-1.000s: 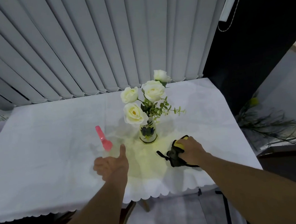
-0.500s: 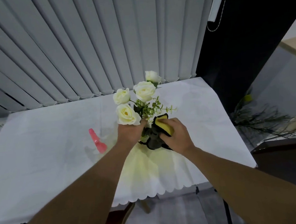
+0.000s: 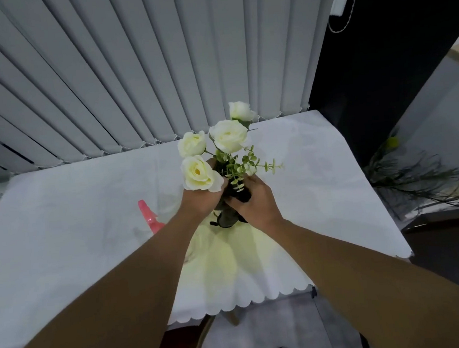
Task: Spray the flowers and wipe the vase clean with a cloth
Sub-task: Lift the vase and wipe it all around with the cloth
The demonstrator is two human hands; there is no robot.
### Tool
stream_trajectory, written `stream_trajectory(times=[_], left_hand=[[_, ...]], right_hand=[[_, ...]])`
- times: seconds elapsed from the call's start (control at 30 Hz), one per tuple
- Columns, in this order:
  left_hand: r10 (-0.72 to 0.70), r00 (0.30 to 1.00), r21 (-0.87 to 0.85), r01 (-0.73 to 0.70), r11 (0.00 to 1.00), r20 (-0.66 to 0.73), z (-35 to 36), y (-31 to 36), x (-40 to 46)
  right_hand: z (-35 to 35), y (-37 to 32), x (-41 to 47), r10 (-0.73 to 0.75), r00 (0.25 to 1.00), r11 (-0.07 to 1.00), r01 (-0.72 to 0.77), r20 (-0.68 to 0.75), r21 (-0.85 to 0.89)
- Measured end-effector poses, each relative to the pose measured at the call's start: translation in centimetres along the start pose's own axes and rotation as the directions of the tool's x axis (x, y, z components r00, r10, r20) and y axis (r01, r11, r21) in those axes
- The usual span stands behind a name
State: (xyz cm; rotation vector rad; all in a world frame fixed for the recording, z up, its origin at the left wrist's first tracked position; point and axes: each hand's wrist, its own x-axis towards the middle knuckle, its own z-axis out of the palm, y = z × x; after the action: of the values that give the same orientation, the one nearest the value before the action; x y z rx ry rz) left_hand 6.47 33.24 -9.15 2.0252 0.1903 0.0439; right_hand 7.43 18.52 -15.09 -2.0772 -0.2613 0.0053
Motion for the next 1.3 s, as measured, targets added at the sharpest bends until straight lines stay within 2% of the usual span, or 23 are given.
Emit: stream_trajectory(times=[0.1, 0.2, 0.27, 0.37, 0.47, 0.53, 0.63, 0.77, 0.83, 0.93, 1.0, 1.07, 1.13, 1.2, 1.3], left_hand=[[0.054, 0.997, 0.031, -0.056, 0.998, 0.049, -0.2, -1.0, 0.0], [0.126, 0.992, 0.026, -0.126, 0.992, -0.002, -0.5, -1.0, -0.1], [0.143, 0.989, 0.0, -0.144, 0.99, -0.044, -0.7, -1.1, 0.3], [0.207, 0.97, -0.009, -0.21, 0.978, -0.13, 0.3, -0.5, 0.2], [0.248, 0.958, 0.075, -0.239, 0.968, -0.141, 1.6, 0.4, 0.9], [0.186, 0.968, 0.174, -0.157, 0.972, -0.167, 2.0, 0.9, 1.6], [0.089, 0.963, 0.153, -0.051, 0.987, -0.254, 2.4, 0.9, 2.2], [-0.017, 0.952, 0.101, 0.051, 0.994, -0.307, 3.1, 0.3, 2.5], [-0.085, 0.943, 0.088, 0.12, 0.989, -0.322, 3.2, 0.4, 2.6], [-0.068, 0.945, 0.097, 0.104, 0.99, -0.32, 3.0, 0.7, 2.4], [-0.036, 0.952, 0.131, 0.079, 0.988, -0.303, 3.0, 0.9, 2.3], [-0.005, 0.953, 0.154, 0.053, 0.987, -0.301, 2.9, 0.9, 2.4], [-0.014, 0.953, 0.105, 0.048, 0.993, -0.301, 2.9, 1.0, 2.3], [-0.02, 0.959, 0.056, 0.037, 0.998, -0.284, 3.1, 1.0, 2.2], [0.073, 0.972, 0.033, -0.068, 0.997, -0.224, 3.2, 0.7, 1.8]], right_hand=[[0.7, 0.5, 0.3, 0.022, 1.0, 1.0, -0.022, 0.005, -0.01], [0.7, 1.4, 0.0, 0.07, 0.997, 0.998, -0.07, 0.033, 0.002], [1.3, 3.3, -0.4, 0.126, 0.988, 0.991, -0.12, 0.094, -0.065], [2.9, 6.4, -1.4, 0.189, 0.969, 0.954, -0.143, 0.161, -0.262], [3.5, 7.7, -1.2, 0.184, 0.969, 0.95, -0.133, 0.163, -0.284], [3.1, 7.5, -1.0, 0.165, 0.967, 0.962, -0.114, 0.194, -0.25], [1.8, 6.4, -0.9, 0.098, 0.977, 0.987, -0.071, 0.19, -0.143], [1.0, 2.8, 0.1, -0.085, 0.996, 0.996, 0.086, 0.038, -0.021], [0.7, 1.0, 0.4, -0.116, 0.992, 0.993, 0.115, -0.058, -0.013], [1.1, 0.4, 0.7, -0.12, 0.99, 0.993, 0.119, -0.071, -0.027], [1.5, 1.7, 0.5, -0.089, 0.995, 0.995, 0.087, -0.043, -0.039], [2.1, 3.5, -0.3, 0.022, 1.0, 0.998, -0.022, -0.007, -0.064], [2.5, 5.0, -1.5, 0.122, 0.992, 0.987, -0.117, 0.044, -0.107], [2.8, 6.2, -2.3, 0.156, 0.983, 0.977, -0.141, 0.091, -0.16], [2.7, 6.8, -2.2, 0.186, 0.975, 0.967, -0.16, 0.123, -0.196]])
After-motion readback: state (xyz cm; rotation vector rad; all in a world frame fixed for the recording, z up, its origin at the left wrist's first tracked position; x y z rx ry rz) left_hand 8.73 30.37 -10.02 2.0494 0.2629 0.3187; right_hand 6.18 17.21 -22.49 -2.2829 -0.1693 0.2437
